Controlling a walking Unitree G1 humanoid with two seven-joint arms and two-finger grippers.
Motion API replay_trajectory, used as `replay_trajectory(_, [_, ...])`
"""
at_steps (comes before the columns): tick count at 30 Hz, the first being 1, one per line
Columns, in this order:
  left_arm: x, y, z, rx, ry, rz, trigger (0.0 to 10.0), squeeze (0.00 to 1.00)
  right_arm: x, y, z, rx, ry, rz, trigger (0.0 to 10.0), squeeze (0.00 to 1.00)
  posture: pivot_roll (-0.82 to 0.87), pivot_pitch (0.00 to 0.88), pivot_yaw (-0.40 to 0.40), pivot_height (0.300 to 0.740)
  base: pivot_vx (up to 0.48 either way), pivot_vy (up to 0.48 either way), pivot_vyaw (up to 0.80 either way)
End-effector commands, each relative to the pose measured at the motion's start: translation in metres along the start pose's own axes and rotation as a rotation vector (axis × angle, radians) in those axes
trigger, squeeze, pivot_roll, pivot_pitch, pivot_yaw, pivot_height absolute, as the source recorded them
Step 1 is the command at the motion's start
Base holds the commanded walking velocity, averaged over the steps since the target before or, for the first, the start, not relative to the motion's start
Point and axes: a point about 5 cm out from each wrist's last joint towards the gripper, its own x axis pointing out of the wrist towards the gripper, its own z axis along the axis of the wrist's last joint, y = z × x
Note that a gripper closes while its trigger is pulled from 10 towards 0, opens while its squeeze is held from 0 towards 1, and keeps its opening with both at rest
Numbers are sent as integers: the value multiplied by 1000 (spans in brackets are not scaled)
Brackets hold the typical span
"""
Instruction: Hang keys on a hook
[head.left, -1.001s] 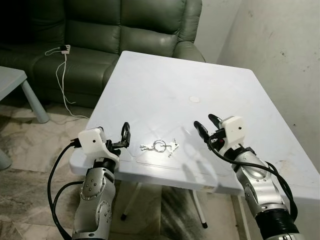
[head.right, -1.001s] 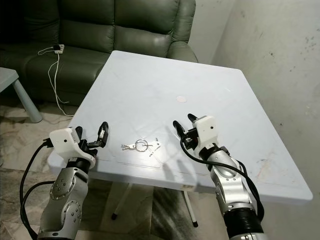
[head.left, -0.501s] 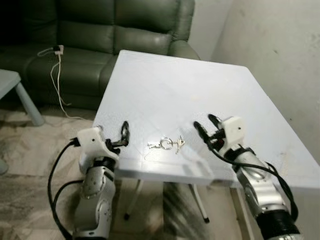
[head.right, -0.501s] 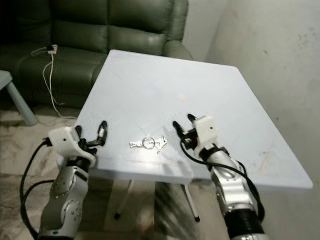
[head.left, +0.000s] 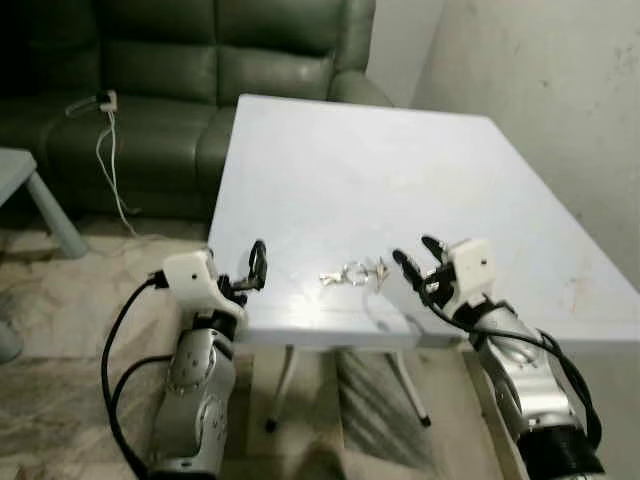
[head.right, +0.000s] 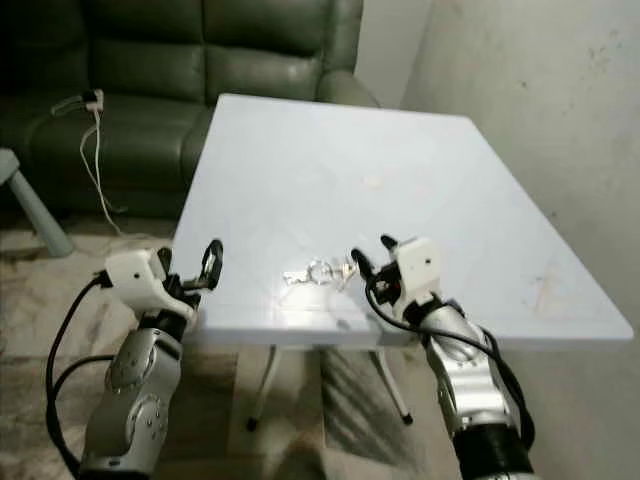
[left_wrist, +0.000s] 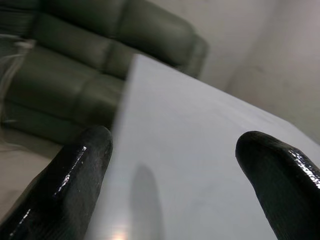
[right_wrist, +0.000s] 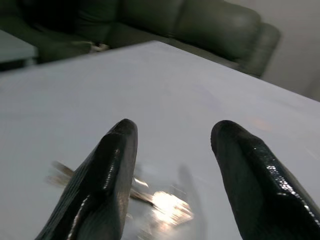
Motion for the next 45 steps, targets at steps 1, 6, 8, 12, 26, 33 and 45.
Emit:
replay_trajectory(1, [2, -6, 1, -5, -6, -9, 10000, 0, 0, -6, 6, -15, -17, -16, 10000, 0, 85, 25, -140, 740, 0, 0, 0])
replay_trajectory(6, [5, -5, 3, 1, -8, -12, 10000, 0, 2, -4, 5, -1, -25, -37, 10000, 0, 87, 13, -123, 740, 0, 0, 0])
replay_trajectory(8, [6, -5, 3, 3, -8, -14, 10000, 0, 2, -4, 5, 1, -26, -39, 10000, 0, 87, 13, -123, 740, 0, 0, 0])
replay_trajectory(12, [11, -6, 6, 11, -13, -32, 10000, 0, 3, -3, 5, 19, -41, -75, 10000, 0, 81, 0, -101, 740, 0, 0, 0])
replay_trajectory(26, [30, -14, 10, 47, 6, -122, 10000, 0, -4, -9, 3, 41, -69, -196, 10000, 0, 27, 0, -19, 740, 0, 0, 0])
replay_trajectory(33, [24, -22, -4, 73, 63, -172, 10000, 0, -4, -8, 3, 46, -71, -200, 10000, 0, 28, 0, -23, 740, 0, 0, 0])
replay_trajectory(45, [-5, -41, -29, 105, 130, -233, 10000, 0, 2, -10, 6, 40, -54, -130, 10000, 0, 59, 0, -72, 740, 0, 0, 0])
